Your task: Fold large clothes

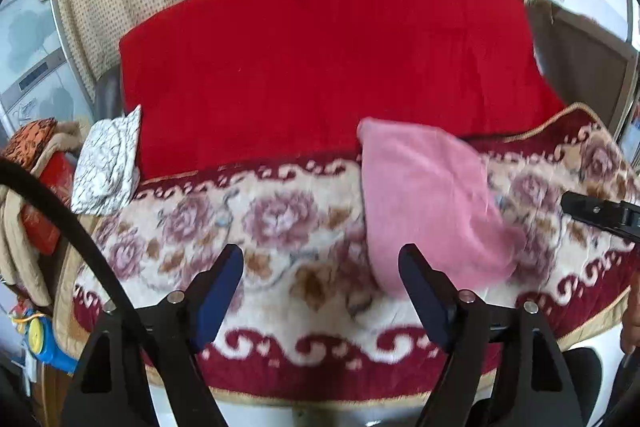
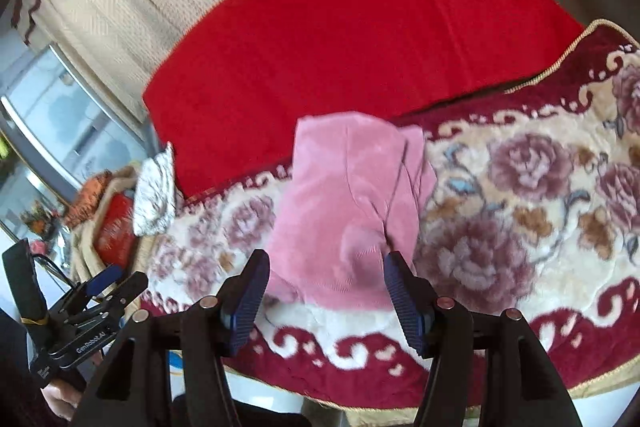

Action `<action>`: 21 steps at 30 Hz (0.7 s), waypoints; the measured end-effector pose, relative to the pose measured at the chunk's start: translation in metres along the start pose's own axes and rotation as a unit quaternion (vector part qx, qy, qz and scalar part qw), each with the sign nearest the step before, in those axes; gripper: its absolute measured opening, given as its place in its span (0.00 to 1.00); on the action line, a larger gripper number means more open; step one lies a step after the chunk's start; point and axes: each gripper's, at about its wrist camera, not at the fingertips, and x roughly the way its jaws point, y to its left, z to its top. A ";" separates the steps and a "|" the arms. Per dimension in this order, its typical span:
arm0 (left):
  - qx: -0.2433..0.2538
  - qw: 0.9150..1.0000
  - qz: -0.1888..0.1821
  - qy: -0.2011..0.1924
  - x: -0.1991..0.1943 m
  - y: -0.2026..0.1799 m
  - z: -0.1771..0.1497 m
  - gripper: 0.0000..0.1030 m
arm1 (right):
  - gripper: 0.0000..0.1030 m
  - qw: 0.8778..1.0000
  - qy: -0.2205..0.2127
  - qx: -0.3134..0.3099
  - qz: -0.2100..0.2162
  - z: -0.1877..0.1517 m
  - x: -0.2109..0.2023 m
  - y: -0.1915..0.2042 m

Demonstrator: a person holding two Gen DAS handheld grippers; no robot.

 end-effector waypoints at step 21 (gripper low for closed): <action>0.006 0.989 -0.134 0.055 0.230 -0.055 0.004 0.81 | 0.49 0.992 0.110 0.040 -0.038 0.095 0.242 -0.075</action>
